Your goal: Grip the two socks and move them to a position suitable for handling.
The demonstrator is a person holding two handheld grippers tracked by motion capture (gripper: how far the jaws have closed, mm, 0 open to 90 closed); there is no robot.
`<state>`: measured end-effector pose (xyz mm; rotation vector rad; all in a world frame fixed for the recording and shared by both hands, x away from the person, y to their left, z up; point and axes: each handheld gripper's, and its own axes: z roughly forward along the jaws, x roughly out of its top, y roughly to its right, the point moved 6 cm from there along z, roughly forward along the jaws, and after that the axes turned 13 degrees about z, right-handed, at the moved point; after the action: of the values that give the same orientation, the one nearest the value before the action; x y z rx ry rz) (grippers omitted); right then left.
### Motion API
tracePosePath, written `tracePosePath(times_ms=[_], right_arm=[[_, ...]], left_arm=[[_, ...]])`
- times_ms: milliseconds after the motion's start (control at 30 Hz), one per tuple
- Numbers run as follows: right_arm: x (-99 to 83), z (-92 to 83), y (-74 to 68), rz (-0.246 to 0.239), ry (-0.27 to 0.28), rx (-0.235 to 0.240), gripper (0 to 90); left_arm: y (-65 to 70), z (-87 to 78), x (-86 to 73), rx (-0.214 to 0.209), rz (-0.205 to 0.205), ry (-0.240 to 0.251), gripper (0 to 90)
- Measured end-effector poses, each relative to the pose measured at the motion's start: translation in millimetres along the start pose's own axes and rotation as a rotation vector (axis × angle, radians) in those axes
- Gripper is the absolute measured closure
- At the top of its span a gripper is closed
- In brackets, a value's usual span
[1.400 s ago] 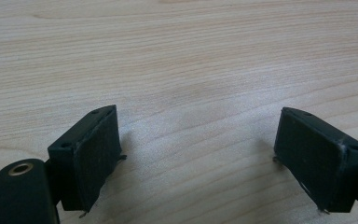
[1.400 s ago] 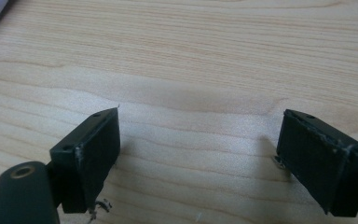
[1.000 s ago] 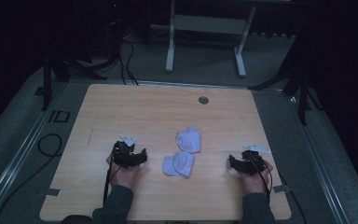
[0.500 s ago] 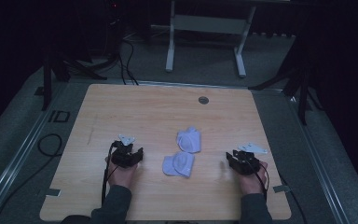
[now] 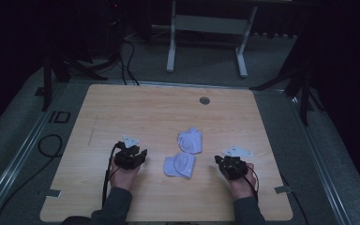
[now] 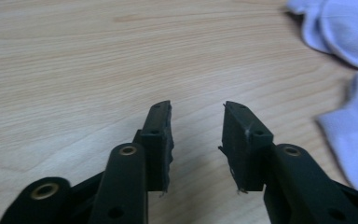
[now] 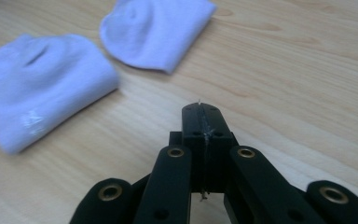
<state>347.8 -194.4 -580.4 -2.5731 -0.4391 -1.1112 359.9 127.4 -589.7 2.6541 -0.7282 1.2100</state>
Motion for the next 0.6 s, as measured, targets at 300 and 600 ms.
tracePosePath(times_ms=[300,600], right_arm=[[1.1,3.3,-30.5,-0.039,-0.021,0.078,89.8],[5.4,16.5,-62.7,-0.091,-0.053,0.139,87.3]], left_arm=[[9.0,-7.1,3.9,-0.049,0.022,0.032,66.8],[20.2,-4.9,8.1,-0.077,0.052,0.041,67.0]])
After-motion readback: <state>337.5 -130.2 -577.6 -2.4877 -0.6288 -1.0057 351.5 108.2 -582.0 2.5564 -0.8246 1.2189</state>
